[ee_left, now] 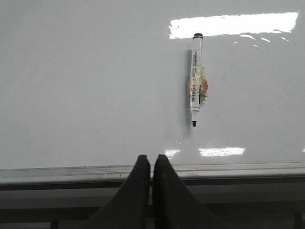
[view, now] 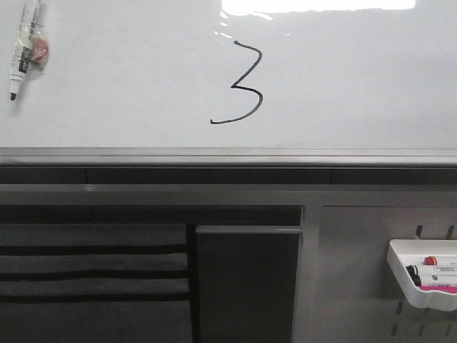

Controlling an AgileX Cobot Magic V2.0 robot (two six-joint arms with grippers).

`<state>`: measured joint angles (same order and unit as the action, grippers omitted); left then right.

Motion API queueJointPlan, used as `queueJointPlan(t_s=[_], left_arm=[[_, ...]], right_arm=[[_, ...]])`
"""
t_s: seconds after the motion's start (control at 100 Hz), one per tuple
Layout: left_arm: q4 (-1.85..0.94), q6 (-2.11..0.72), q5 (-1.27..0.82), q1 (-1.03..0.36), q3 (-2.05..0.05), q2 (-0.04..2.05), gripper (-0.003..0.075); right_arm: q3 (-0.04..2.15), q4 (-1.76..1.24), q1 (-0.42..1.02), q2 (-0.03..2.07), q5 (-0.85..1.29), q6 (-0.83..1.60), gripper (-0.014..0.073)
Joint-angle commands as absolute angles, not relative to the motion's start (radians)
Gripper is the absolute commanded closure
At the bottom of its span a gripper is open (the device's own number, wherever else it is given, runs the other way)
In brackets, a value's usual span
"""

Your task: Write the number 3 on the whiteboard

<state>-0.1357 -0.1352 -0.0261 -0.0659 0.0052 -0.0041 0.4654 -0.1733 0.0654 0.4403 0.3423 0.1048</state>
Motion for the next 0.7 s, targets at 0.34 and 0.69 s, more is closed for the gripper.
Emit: queueJointPlan(t_s=[0.34,0.69], left_arm=[[-0.064,-0.048,0.063,-0.062,0.013,-0.032,0.0741],[-0.064,-0.048,0.063,-0.062,0.013,-0.032,0.0741]], right_arm=[[0.491,-0.174,0.058,0.443,0.269,0.108,0.0663],[0.491,-0.174,0.058,0.443,0.269,0.108,0.0663]])
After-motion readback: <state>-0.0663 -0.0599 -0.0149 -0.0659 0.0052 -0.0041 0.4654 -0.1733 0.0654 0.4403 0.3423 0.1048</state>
